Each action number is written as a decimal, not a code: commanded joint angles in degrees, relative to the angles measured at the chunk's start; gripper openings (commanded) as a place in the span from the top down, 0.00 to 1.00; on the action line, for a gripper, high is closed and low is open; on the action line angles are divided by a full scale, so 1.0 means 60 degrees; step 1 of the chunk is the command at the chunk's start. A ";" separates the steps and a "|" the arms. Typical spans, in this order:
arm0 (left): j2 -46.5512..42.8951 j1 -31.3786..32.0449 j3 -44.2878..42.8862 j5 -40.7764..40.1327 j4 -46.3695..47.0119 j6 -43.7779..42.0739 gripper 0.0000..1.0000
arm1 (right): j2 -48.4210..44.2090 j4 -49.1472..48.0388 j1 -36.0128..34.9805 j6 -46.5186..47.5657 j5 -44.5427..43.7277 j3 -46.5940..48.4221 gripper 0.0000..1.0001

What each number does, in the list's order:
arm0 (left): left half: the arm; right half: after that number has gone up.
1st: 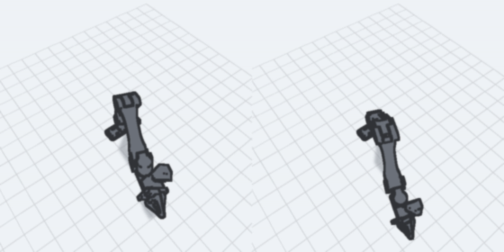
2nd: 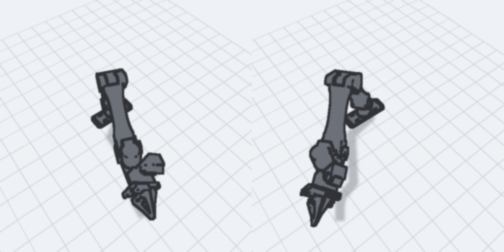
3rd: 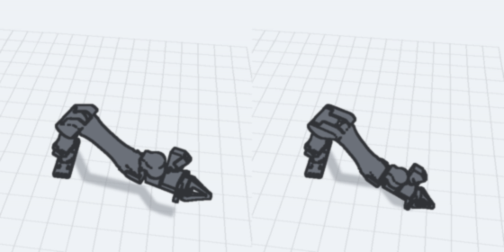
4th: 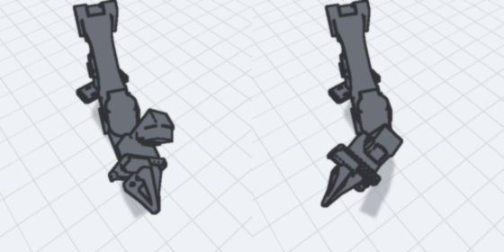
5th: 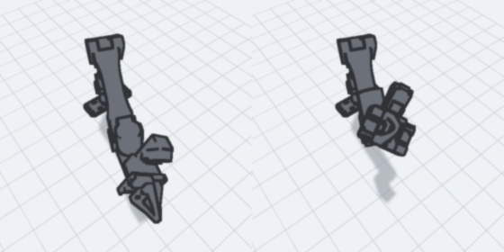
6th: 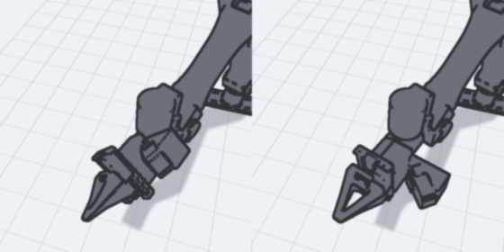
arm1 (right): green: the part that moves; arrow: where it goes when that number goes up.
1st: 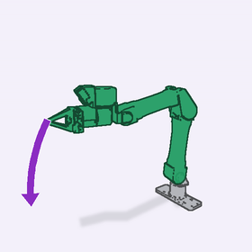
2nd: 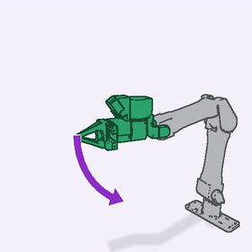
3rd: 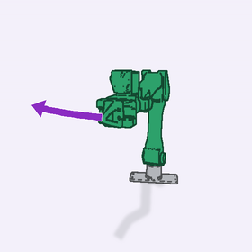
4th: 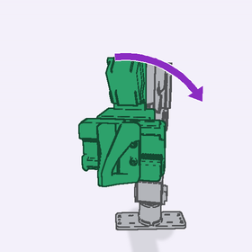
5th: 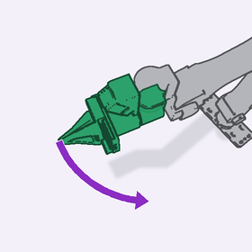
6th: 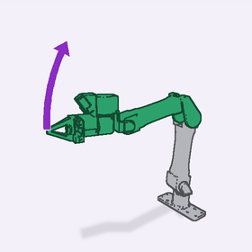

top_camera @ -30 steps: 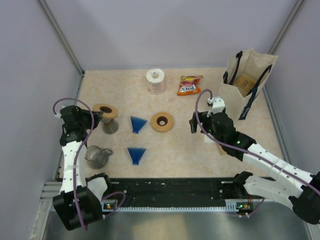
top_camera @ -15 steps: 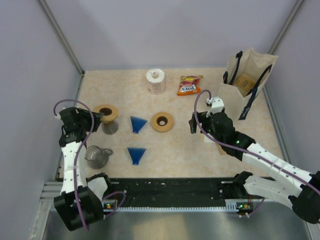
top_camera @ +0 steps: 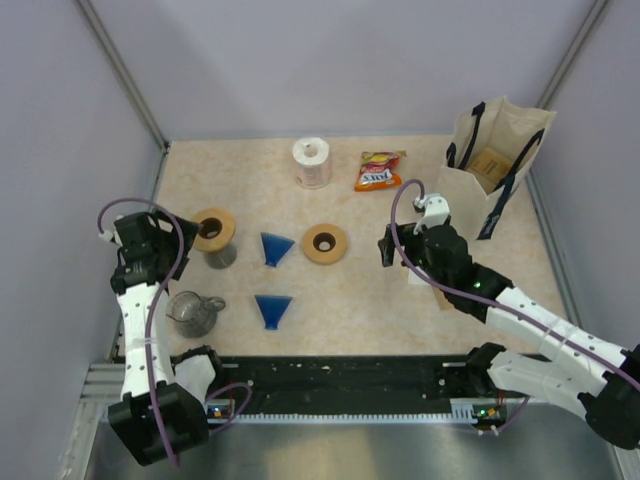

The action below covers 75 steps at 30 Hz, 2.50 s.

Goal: Place the coffee filter in the dripper

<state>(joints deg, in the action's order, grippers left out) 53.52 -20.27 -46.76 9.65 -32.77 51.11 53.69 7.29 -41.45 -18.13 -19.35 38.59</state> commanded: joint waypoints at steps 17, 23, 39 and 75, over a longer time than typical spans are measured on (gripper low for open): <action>-0.0293 0.1791 -0.1814 0.0414 -0.0909 -0.1648 0.01 | 0.0031 0.0016 0.0053 -0.0054 0.0017 0.0248 0.01; 0.0995 0.5076 -0.2781 -0.1941 -0.2108 -0.2044 0.01 | 0.0309 0.0030 0.0053 0.0062 0.0267 0.0278 0.01; 0.4056 0.7084 -0.3791 -0.4067 -0.2461 -0.1006 0.05 | 0.0412 0.0191 0.0053 0.0121 0.0267 0.0073 0.01; 0.8600 0.7099 -0.6298 -0.5051 -0.3649 -0.0096 0.44 | 0.0368 0.0074 0.0053 0.0385 -0.0260 -0.0294 0.01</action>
<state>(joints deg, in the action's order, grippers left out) 104.62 22.17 -82.78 -20.45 -54.70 49.76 56.31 9.41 -41.45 -16.45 -19.35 36.69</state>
